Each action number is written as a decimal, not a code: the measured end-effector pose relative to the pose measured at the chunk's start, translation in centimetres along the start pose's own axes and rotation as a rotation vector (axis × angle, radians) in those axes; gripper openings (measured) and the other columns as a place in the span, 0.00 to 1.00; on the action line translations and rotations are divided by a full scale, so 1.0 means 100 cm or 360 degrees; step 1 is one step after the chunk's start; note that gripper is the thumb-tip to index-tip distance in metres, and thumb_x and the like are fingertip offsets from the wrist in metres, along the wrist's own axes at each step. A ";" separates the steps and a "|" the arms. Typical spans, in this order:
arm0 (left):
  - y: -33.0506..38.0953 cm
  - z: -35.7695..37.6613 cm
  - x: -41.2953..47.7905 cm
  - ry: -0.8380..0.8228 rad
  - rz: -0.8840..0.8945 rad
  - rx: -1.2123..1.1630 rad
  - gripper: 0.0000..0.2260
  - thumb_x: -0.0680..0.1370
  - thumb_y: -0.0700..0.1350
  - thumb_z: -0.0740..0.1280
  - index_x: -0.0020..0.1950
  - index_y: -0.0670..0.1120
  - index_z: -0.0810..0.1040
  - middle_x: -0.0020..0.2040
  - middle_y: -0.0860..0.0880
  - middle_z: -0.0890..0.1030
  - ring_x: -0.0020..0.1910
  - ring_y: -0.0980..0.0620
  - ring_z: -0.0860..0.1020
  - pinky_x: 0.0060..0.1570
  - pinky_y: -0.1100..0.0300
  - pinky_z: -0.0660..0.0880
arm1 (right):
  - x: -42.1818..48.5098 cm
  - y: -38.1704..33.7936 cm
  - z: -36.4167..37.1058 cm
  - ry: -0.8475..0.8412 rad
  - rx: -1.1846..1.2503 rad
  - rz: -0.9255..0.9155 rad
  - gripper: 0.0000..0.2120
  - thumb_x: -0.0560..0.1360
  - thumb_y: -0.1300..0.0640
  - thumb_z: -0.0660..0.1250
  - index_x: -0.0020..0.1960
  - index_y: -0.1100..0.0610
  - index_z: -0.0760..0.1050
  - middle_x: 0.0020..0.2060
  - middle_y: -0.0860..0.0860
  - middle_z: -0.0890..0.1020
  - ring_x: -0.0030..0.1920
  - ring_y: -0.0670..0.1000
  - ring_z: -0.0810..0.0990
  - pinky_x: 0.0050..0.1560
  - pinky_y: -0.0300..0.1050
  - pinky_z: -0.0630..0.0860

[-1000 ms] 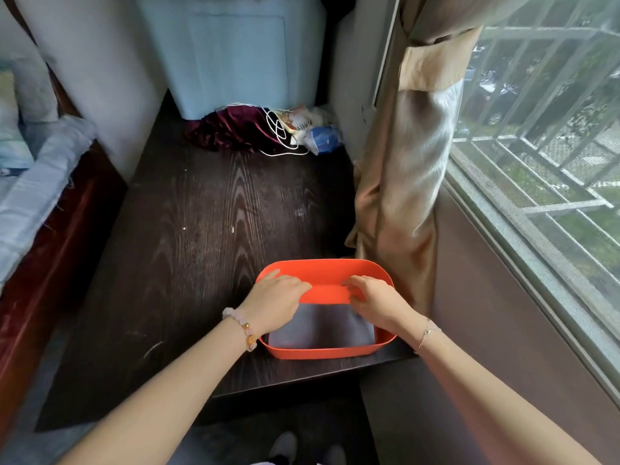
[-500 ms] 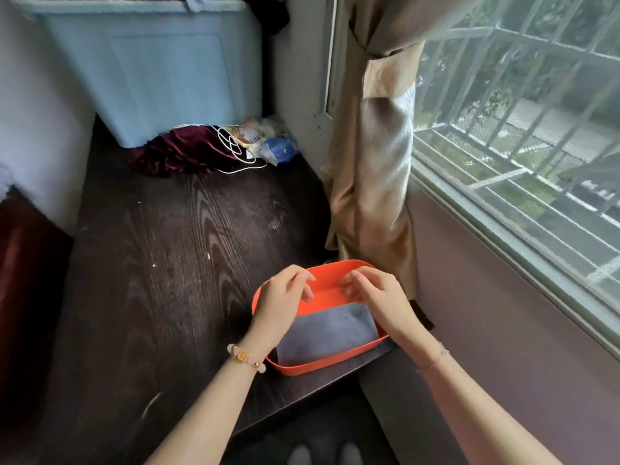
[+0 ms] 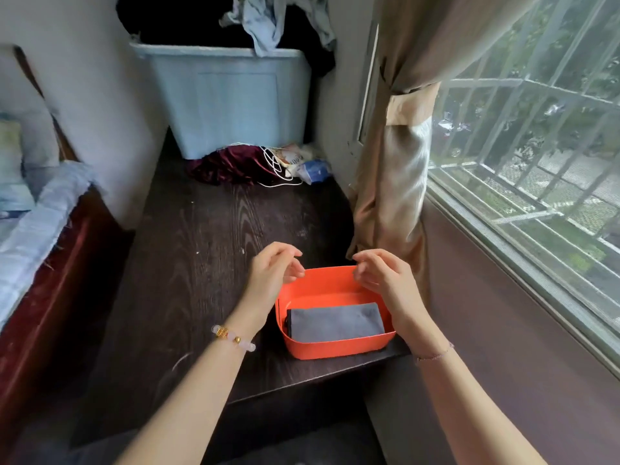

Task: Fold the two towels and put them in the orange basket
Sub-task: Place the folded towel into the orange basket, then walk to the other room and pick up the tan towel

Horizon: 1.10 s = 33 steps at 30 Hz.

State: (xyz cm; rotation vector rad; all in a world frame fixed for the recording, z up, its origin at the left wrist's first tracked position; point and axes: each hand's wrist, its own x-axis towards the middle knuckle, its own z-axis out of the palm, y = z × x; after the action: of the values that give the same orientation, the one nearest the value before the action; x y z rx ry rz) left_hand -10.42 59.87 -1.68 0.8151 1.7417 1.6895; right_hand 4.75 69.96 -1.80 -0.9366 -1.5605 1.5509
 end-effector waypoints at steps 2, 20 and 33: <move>0.006 -0.005 -0.017 0.0089 0.0000 0.0012 0.07 0.78 0.38 0.60 0.43 0.41 0.76 0.32 0.46 0.77 0.31 0.60 0.78 0.41 0.62 0.77 | -0.006 -0.001 0.000 -0.0050 0.0083 0.0002 0.10 0.77 0.63 0.62 0.40 0.58 0.78 0.29 0.51 0.76 0.35 0.50 0.75 0.45 0.42 0.74; 0.005 -0.043 -0.247 0.1083 0.0039 0.0117 0.05 0.77 0.42 0.64 0.42 0.45 0.78 0.34 0.50 0.78 0.38 0.54 0.78 0.48 0.56 0.79 | -0.161 0.006 0.021 -0.0551 0.0182 -0.0047 0.09 0.76 0.66 0.60 0.38 0.60 0.74 0.31 0.53 0.76 0.31 0.42 0.76 0.37 0.31 0.74; 0.018 -0.117 -0.368 0.1425 0.0130 -0.0070 0.09 0.78 0.41 0.63 0.39 0.47 0.79 0.31 0.51 0.79 0.39 0.51 0.80 0.44 0.58 0.77 | -0.253 -0.016 0.095 -0.1194 -0.0080 -0.0160 0.14 0.79 0.60 0.57 0.41 0.55 0.79 0.32 0.51 0.81 0.36 0.44 0.79 0.43 0.33 0.75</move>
State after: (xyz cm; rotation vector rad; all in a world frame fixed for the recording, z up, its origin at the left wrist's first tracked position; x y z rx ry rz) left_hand 4.62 24.34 0.06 0.0666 2.2138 2.3460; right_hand 8.15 43.13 -0.39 -0.2795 -2.1131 1.9120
